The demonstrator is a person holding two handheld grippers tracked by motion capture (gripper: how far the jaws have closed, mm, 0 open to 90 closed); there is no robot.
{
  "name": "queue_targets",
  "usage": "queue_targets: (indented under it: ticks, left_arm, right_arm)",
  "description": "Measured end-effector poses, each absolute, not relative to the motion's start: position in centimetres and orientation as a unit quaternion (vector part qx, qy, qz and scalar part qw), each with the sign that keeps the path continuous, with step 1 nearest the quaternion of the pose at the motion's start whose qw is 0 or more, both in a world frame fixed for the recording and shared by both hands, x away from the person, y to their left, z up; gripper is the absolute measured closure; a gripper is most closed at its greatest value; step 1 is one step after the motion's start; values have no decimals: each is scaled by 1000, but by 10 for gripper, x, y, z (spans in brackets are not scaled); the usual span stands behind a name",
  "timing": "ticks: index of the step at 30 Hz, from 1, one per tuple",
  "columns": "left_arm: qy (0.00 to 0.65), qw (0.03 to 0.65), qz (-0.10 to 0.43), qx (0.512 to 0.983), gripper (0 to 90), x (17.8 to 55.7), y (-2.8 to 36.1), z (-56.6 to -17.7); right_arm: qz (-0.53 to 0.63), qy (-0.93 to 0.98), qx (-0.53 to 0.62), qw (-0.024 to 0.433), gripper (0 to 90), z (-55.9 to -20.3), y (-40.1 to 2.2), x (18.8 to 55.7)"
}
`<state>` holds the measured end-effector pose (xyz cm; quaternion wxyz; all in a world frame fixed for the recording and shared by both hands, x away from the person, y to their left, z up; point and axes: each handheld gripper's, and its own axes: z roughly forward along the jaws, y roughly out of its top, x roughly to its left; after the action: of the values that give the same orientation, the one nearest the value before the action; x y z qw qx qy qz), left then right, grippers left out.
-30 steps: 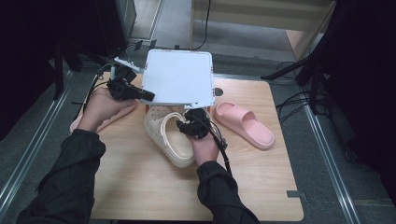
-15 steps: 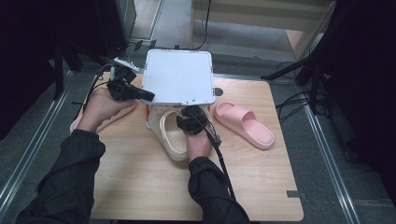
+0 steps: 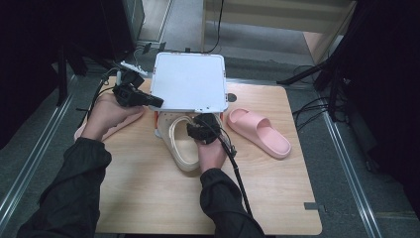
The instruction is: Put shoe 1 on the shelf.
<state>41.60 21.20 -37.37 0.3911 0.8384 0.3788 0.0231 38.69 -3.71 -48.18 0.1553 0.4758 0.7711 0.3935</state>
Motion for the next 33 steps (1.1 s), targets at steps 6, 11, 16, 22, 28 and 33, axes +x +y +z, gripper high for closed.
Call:
queue_targets:
  ticks: [6, 11, 16, 22, 28, 33]
  left_arm:
    - [380, 391, 23, 838, 855, 416, 213, -374]
    - [380, 389, 25, 839, 854, 416, 212, -373]
    - [383, 388, 26, 838, 855, 415, 212, -373]
    - [388, 390, 22, 835, 854, 415, 214, -373]
    - [392, 390, 21, 833, 854, 415, 214, -373]
    - [392, 391, 23, 832, 854, 414, 214, -374]
  right_arm:
    - [405, 776, 466, 130, 504, -469, -50, 377]
    - [418, 782, 443, 130, 533, -456, -59, 361]
    - [431, 790, 420, 118, 613, -450, -65, 341]
    - [441, 799, 396, 100, 798, -455, -73, 314]
    - [443, 803, 389, 81, 882, -473, -88, 289]
    - [430, 818, 376, 73, 900, -492, -93, 269]
